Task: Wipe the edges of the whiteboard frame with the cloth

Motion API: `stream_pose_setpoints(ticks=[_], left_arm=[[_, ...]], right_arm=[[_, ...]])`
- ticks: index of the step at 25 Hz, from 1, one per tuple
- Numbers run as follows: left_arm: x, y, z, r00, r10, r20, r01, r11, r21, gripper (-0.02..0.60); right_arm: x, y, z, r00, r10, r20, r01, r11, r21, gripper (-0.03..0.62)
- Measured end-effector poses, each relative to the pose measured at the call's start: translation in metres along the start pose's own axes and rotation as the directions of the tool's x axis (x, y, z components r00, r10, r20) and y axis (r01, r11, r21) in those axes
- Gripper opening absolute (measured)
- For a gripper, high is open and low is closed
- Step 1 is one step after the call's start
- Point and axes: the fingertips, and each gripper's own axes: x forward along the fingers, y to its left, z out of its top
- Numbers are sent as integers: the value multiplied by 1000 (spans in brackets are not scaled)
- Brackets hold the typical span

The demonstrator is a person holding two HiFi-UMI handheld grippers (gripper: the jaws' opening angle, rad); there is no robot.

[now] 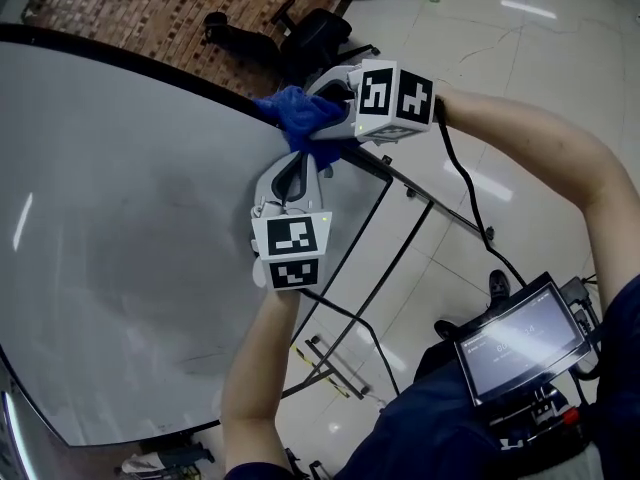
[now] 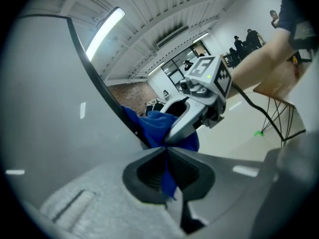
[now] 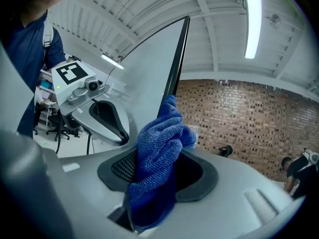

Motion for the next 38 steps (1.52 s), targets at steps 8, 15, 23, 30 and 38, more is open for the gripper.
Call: stream_pose_setpoints(ticks=[8, 15, 23, 30, 38], left_arm=[[4, -14, -17, 999, -43, -30, 41, 998, -51, 11], [1, -22, -28, 997, -51, -53, 47, 996, -72, 9], [1, -41, -32, 994, -87, -63, 83, 994, -72, 9], [22, -66, -45, 988, -126, -89, 120, 990, -72, 9], [23, -98, -62, 973, -212, -92, 202, 974, -106, 9]], right_arm=[[6, 13, -17, 997, 5, -79, -9, 998, -57, 197], [-7, 6, -24, 1000, -19, 12, 18, 998, 65, 198], [-20, 5, -60, 994, -45, 101, 13, 955, 295, 198], [-19, 7, -92, 993, -34, 112, -11, 925, 380, 198], [-6, 42, -147, 999, -3, 40, -16, 887, 462, 198]])
